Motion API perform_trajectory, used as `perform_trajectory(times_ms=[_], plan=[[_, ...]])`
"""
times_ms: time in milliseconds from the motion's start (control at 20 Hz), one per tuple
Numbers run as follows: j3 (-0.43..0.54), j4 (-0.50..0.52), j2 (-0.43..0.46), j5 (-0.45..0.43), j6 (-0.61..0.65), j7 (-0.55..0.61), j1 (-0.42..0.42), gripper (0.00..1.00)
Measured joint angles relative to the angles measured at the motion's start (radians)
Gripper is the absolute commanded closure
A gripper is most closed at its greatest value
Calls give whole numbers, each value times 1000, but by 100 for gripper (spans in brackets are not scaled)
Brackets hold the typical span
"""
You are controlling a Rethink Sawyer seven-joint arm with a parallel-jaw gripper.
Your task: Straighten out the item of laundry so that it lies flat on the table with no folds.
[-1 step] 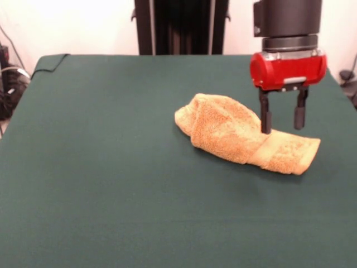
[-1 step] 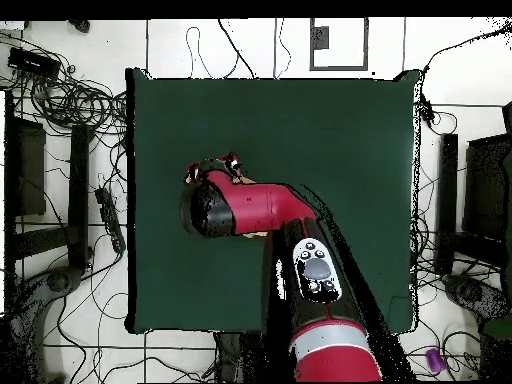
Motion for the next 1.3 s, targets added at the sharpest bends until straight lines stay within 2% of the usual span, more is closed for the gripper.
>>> perform_trajectory(times_ms=[600,1300], plan=[[47,4,-6,-99,0,0,-104,0],[47,96,-39,-153,0,0,-120,0]])
